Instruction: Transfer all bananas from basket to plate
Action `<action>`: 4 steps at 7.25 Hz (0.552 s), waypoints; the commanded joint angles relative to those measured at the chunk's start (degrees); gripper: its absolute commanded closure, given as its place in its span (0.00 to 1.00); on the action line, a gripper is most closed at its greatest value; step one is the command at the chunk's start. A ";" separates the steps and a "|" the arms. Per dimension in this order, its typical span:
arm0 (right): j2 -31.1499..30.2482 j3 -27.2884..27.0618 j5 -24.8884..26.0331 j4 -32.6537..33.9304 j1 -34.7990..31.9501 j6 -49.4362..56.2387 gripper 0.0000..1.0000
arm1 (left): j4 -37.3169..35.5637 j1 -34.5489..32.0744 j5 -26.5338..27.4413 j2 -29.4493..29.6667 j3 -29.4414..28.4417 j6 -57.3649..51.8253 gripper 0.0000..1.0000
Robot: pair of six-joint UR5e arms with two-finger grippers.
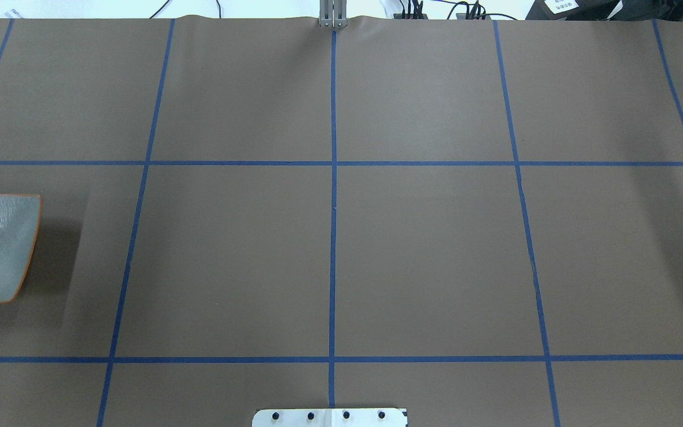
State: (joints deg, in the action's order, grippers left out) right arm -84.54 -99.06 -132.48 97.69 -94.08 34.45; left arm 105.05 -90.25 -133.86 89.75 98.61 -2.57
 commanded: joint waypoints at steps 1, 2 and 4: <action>3.14 -4.36 -1.29 -0.21 6.34 -15.73 1.00 | 1.72 0.07 -2.27 0.33 0.18 0.19 0.00; 4.81 -6.56 -1.20 -0.22 9.07 -22.60 1.00 | 2.35 0.07 -2.55 1.03 0.35 2.46 0.00; 9.54 -8.95 -0.85 -0.30 15.39 -35.61 1.00 | 3.31 0.25 -4.82 4.80 0.70 5.90 0.00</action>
State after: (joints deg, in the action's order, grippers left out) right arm -78.11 -106.43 -133.56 97.46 -82.71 7.39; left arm 107.58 -90.08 -137.44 92.56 99.06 1.51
